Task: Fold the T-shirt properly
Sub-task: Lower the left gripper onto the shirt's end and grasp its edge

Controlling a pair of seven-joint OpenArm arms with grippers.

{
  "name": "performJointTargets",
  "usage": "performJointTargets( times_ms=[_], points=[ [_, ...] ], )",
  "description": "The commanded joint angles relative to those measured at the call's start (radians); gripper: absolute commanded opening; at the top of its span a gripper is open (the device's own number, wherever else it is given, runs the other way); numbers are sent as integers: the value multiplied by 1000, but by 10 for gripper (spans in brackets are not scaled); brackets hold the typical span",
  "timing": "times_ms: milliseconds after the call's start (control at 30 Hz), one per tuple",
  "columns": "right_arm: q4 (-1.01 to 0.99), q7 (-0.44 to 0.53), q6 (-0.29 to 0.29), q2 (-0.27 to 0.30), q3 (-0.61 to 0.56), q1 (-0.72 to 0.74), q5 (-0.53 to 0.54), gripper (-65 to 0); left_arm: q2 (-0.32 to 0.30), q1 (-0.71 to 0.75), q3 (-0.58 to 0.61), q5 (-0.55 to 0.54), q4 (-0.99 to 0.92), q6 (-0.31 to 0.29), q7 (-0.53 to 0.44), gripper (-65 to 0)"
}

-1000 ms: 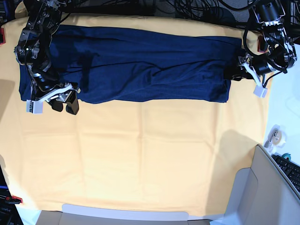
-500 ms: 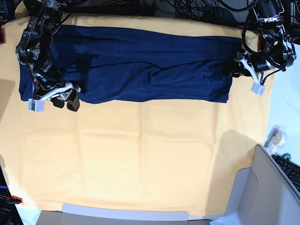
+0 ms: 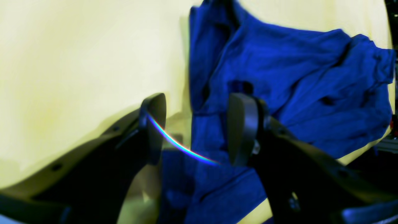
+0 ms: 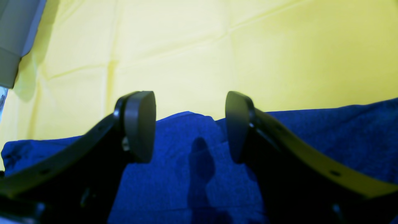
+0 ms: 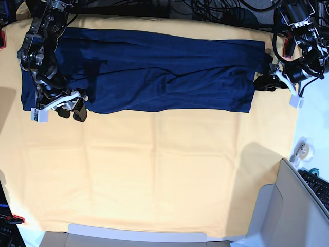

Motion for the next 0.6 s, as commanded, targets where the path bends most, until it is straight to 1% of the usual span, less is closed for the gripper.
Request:
performJointTargets(
  times_ms=[0, 67, 200, 267, 367, 567],
  points=[
    [17, 24, 5, 7, 1, 9, 17, -300, -8, -4, -8, -14, 14, 1, 2, -336],
    [17, 24, 5, 7, 1, 9, 17, -300, -8, -4, -8, -14, 14, 1, 2, -320],
    [17, 24, 5, 7, 1, 9, 17, -300, -7, -2, -6, -14, 14, 1, 2, -262],
    [17, 24, 5, 7, 1, 9, 17, -300, -7, -2, -6, -14, 14, 1, 2, -245],
    [17, 24, 5, 7, 1, 9, 17, -300, -7, -2, -6, -24, 13, 1, 2, -238],
    [17, 24, 5, 7, 1, 9, 17, -300, -7, 27, 0, -110, 11, 1, 2, -237]
  ],
)
